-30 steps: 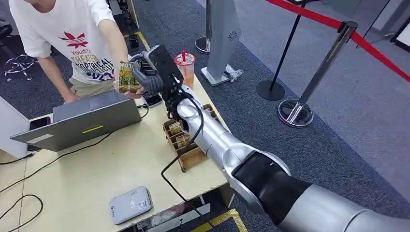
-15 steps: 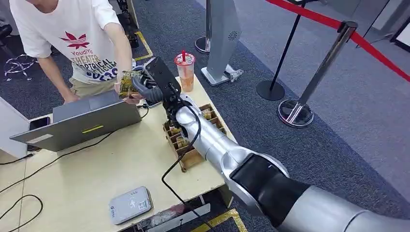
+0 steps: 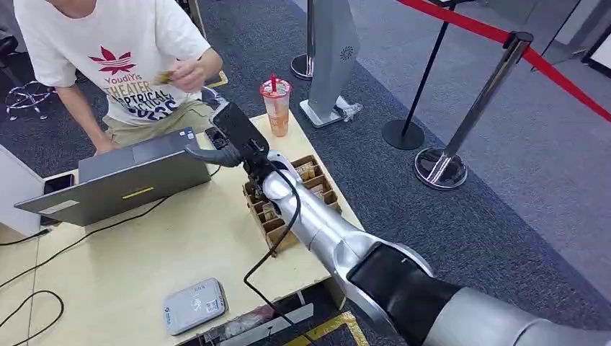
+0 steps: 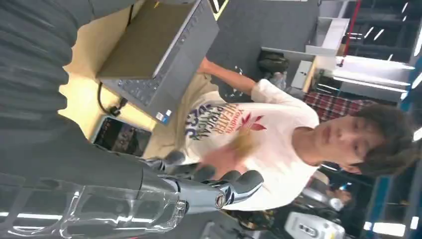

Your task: Pass the card to the sensor for recognition and then transmit it.

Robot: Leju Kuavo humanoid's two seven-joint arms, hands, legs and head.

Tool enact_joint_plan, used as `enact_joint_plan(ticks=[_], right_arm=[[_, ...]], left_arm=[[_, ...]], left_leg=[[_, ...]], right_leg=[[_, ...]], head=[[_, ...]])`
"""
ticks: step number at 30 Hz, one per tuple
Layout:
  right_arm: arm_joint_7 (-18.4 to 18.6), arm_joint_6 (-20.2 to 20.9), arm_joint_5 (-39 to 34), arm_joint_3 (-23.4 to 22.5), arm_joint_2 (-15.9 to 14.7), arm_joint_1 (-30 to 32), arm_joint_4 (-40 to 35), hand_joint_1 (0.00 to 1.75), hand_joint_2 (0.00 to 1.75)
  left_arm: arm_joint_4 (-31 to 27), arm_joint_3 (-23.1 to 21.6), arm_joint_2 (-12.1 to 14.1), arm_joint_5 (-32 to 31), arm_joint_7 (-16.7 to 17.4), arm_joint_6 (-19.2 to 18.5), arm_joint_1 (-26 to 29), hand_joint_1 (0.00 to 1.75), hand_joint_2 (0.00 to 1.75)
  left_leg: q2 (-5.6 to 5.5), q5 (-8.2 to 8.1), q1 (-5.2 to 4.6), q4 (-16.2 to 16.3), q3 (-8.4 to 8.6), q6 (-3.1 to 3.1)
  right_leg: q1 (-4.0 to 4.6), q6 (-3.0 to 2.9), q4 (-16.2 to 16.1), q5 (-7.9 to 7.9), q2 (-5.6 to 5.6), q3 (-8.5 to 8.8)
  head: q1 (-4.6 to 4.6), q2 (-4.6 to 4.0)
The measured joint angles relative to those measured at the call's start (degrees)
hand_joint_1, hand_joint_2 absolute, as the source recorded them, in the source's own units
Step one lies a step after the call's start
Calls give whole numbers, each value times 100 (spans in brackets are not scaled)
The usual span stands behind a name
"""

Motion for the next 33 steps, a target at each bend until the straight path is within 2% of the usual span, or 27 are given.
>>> enact_joint_plan(ticks=[5, 10, 18, 22, 23, 24, 27, 29, 30, 33], right_arm=[[13, -22, 258, 55, -186, 357, -706, 0, 175], [92, -44, 741, 103, -507, 777, -1364, 0, 175], [555, -439, 2628, 138, -1097, 1594, -2476, 0, 175], [627, -579, 3200, 142, -1375, 1965, -2808, 17, 175], [634, -607, 3284, 142, -1435, 2046, -2860, 16, 175], [645, -645, 3360, 142, -1491, 2117, -2896, 26, 175], [686, -811, 3565, 131, -1639, 2349, -3001, 40, 175], [741, -889, 3702, 105, -1715, 2504, -3070, 42, 175], [774, -927, 3788, 78, -1751, 2585, -3103, 52, 175], [848, -1036, 3974, 11, -1845, 2852, -3245, 52, 175]], left_arm=[[0, 0, 9, 17, -39, -13, 9, 0, 175], [0, 0, 31, 37, -70, -24, 33, 0, 175], [0, 0, 44, 101, -120, -57, 61, 0, 175], [0, 20, 44, 173, -129, -61, 76, 0, 175], [0, 28, 44, 190, -138, -57, 76, 0, 175], [0, 31, 44, 201, -144, -55, 77, 0, 175], [0, 35, 44, 214, -179, -55, 87, 0, 175], [0, 35, 44, 192, -188, -55, 92, 0, 175], [0, 35, 44, 184, -190, -57, 93, 0, 175], [0, 35, 44, 135, -190, -66, 98, 0, 175]], left_leg=[[-1, -1, 0, 0, -3, 0], [-1, -1, -1, 1, -4, 1], [-2, -6, -1, 2, -6, 5], [-2, -7, -1, 2, -8, 5], [-2, -7, -1, 2, -8, 5], [-2, -7, -1, 2, -8, 5], [-2, -7, -1, 2, -8, 5], [-2, -7, -1, 2, -8, 5], [-2, -7, -1, 2, -8, 6], [-2, -8, -1, 2, -8, 7]], right_leg=[[0, 1, -2, 0, -1, -2], [-1, 1, -2, 0, -1, -2], [-1, 4, -4, -3, -2, -3], [-1, 4, -4, -4, -2, -3], [-1, 4, -4, -4, -2, -3], [-1, 4, -4, -4, -2, -3], [-1, 5, -4, -4, -2, -3], [-1, 5, -5, -4, -2, -3], [-1, 5, -5, -4, -2, -3], [-1, 5, -5, -4, -2, -3]], head=[[0, 0], [0, 0], [2, 0], [2, 0], [0, 0], [2, 0], [0, 0], [0, 0], [0, 0], [0, 0]])
